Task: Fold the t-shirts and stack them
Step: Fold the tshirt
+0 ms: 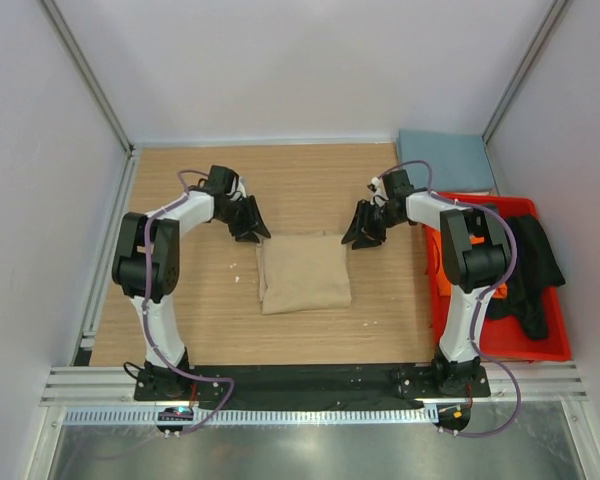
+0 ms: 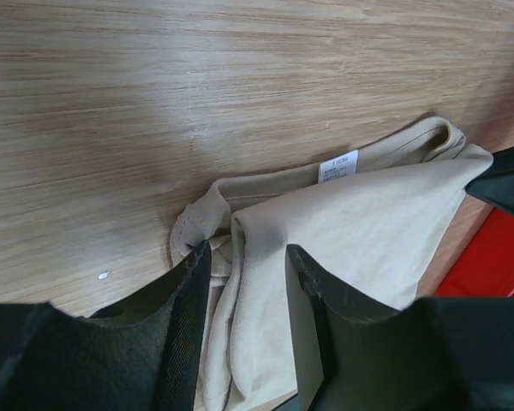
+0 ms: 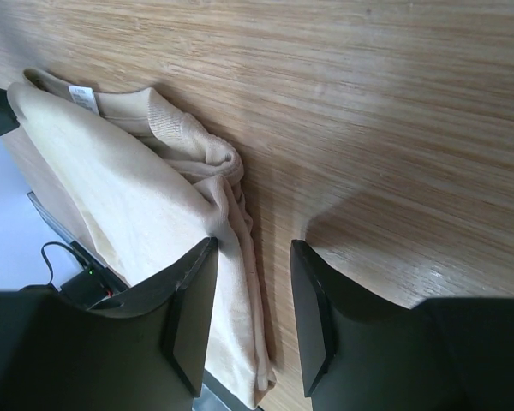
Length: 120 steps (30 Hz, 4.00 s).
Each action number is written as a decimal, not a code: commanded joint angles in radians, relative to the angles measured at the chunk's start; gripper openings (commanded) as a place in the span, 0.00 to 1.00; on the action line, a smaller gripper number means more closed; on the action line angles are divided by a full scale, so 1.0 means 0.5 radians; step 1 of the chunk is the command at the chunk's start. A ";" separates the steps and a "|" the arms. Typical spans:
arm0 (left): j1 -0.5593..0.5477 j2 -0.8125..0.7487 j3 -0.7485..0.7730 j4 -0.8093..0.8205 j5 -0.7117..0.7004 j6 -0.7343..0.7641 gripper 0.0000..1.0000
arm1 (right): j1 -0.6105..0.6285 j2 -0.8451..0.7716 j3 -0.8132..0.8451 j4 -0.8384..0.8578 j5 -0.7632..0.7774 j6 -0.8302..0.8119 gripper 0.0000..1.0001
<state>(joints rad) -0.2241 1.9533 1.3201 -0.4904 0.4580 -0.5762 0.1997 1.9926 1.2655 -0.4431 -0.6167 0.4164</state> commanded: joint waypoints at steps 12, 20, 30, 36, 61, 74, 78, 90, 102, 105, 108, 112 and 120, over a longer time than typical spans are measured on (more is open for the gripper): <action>-0.055 0.128 0.136 0.045 -0.078 -0.032 0.35 | 0.021 0.089 0.236 -0.025 -0.058 -0.041 0.47; -0.055 0.192 0.201 0.042 -0.060 -0.066 0.12 | 0.073 0.150 0.301 -0.034 -0.138 -0.023 0.30; -0.055 -0.154 0.075 -0.053 -0.106 -0.133 0.00 | 0.079 -0.110 0.334 -0.126 -0.080 0.054 0.01; -0.055 -0.452 -0.029 -0.148 -0.100 -0.210 0.00 | 0.107 -0.316 0.365 -0.270 -0.031 0.088 0.01; 0.040 -0.213 0.133 -0.440 -0.394 -0.296 0.00 | 0.177 0.293 0.913 -0.074 -0.153 0.171 0.02; 0.114 -0.078 0.164 -0.419 -0.591 -0.311 0.00 | 0.180 0.681 1.178 0.030 -0.199 0.137 0.03; 0.123 -0.127 0.121 -0.388 -0.624 -0.302 0.00 | 0.177 0.620 1.166 0.055 -0.187 0.164 0.03; 0.141 -0.115 -0.032 -0.302 -0.903 -0.388 0.00 | 0.233 0.852 1.374 0.454 -0.325 0.551 0.11; 0.166 -0.059 -0.198 -0.191 -1.048 -0.403 0.00 | 0.242 1.224 1.880 0.368 -0.193 0.622 0.29; 0.172 -0.087 -0.201 -0.188 -1.042 -0.370 0.01 | 0.217 1.175 1.902 0.209 -0.132 0.548 0.42; 0.178 -0.151 -0.207 -0.182 -1.002 -0.323 0.14 | 0.174 1.089 1.924 -0.033 -0.043 0.444 0.50; 0.184 -0.323 -0.247 -0.176 -0.987 -0.299 0.41 | 0.159 0.817 1.722 -0.276 0.025 0.247 0.54; 0.181 -0.713 -0.327 -0.161 -0.784 -0.329 0.47 | 0.162 0.356 0.737 0.067 -0.073 0.312 0.46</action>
<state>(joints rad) -0.1368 1.6989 1.1652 -0.5827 0.0307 -0.7479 0.2672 2.2372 1.7164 -0.4683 -0.6361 0.5812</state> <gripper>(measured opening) 0.462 0.481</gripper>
